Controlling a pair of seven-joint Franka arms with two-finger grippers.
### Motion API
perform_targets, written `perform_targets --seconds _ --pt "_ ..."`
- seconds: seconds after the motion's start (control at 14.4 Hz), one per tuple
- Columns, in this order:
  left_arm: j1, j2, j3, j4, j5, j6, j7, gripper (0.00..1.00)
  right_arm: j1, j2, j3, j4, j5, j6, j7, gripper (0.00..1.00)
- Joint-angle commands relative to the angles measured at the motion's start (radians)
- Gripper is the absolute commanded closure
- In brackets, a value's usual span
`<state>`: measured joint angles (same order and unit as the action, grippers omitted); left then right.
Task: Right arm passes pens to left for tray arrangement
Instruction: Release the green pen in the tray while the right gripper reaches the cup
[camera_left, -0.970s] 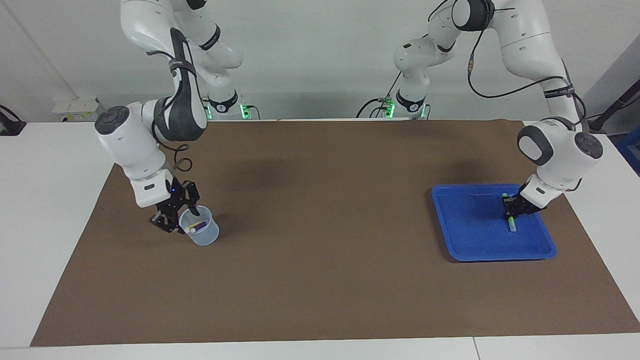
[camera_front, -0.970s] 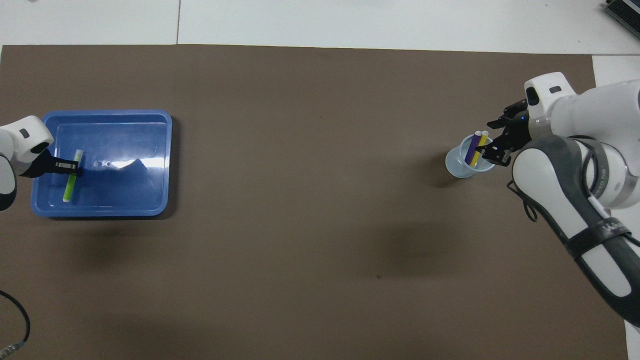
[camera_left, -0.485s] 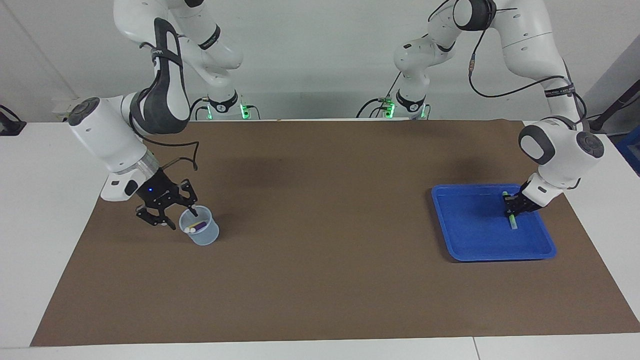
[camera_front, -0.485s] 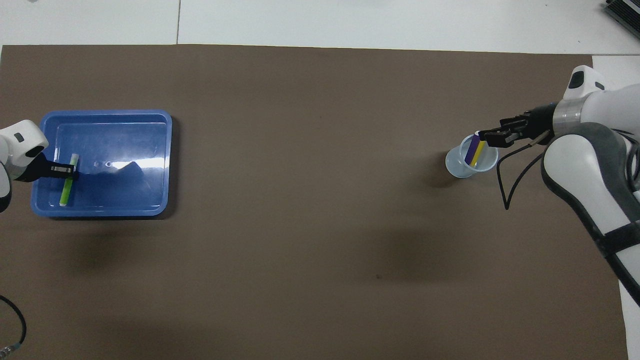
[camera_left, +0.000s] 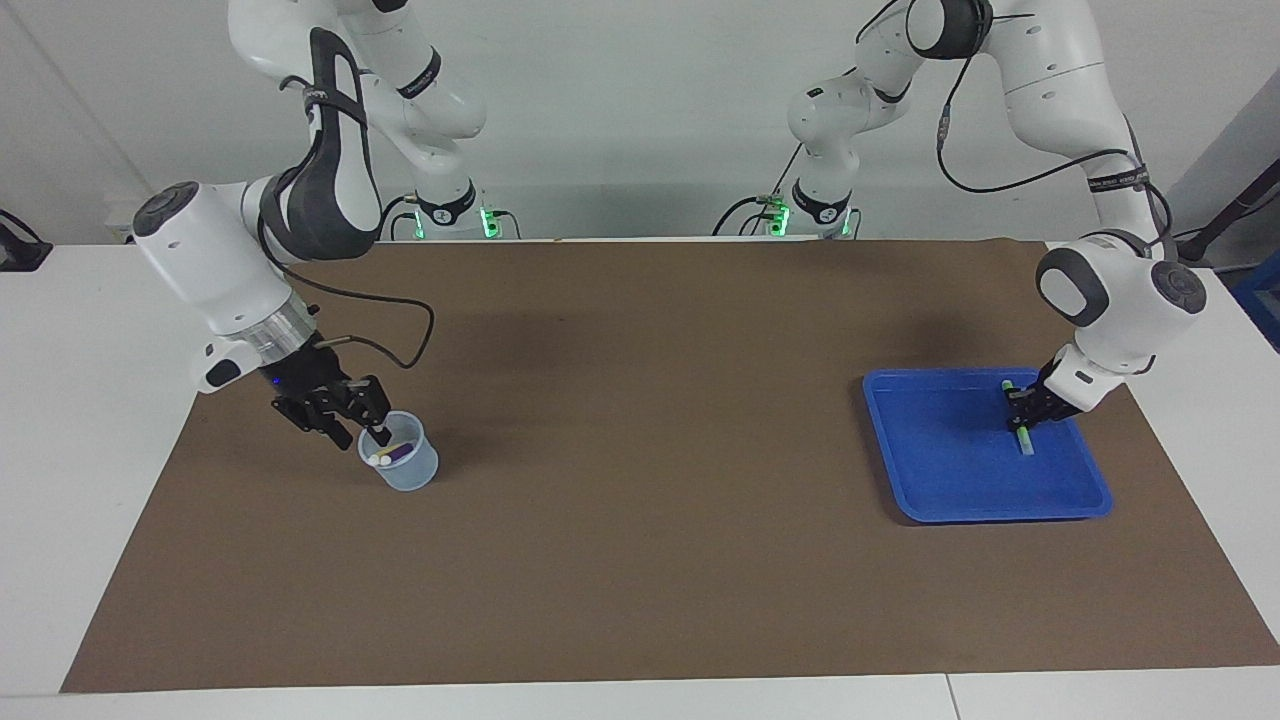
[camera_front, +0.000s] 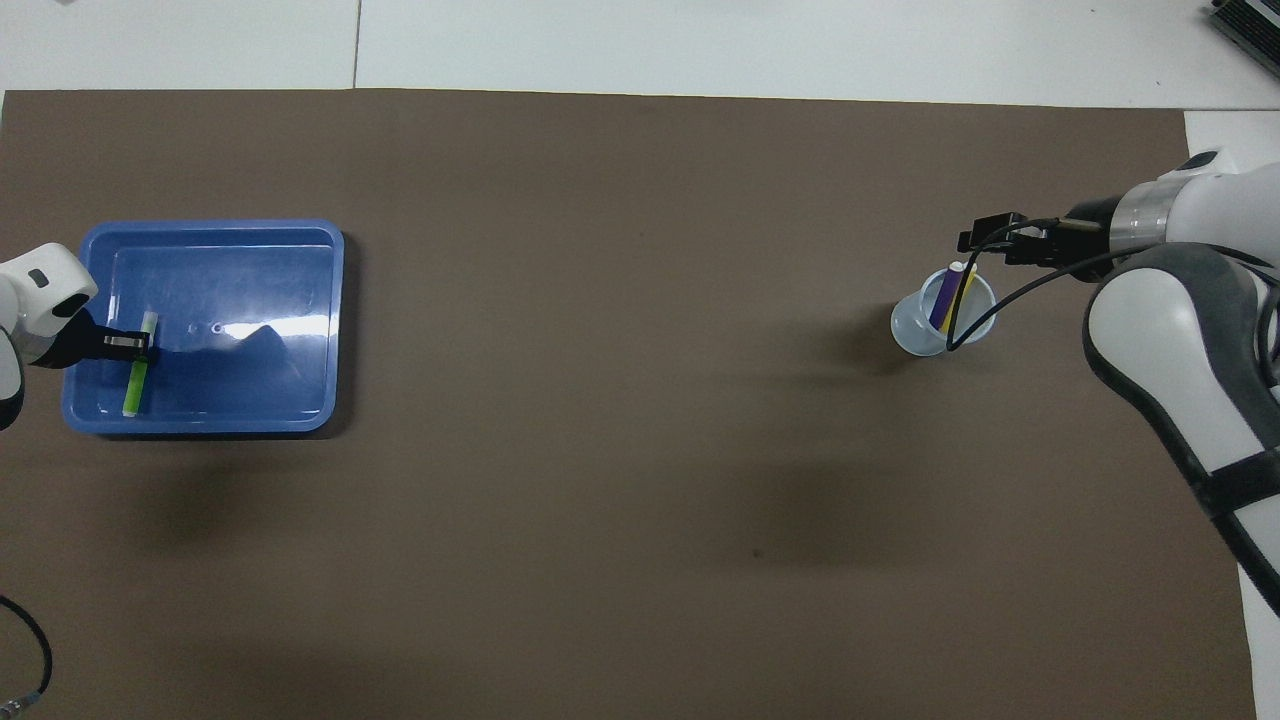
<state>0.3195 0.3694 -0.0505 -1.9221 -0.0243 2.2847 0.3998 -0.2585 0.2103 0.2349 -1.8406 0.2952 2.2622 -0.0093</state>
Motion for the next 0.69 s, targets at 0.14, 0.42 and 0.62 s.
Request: perform_targets --seconds 0.14,0.42,0.62 --pt "-0.016 -0.018 -0.003 -0.071 0.004 0.028 -0.076 1.00 0.018 0.003 0.006 -0.020 -0.143 0.019 0.022 0.21" --pt "-0.020 -0.018 -0.003 -0.071 0.004 0.032 -0.076 0.62 0.041 0.014 0.004 -0.031 -0.185 0.023 0.026 0.25" --pt "-0.022 -0.018 -0.003 -0.071 0.004 0.032 -0.076 0.57 0.042 0.021 0.004 -0.032 -0.234 0.031 0.026 0.27"
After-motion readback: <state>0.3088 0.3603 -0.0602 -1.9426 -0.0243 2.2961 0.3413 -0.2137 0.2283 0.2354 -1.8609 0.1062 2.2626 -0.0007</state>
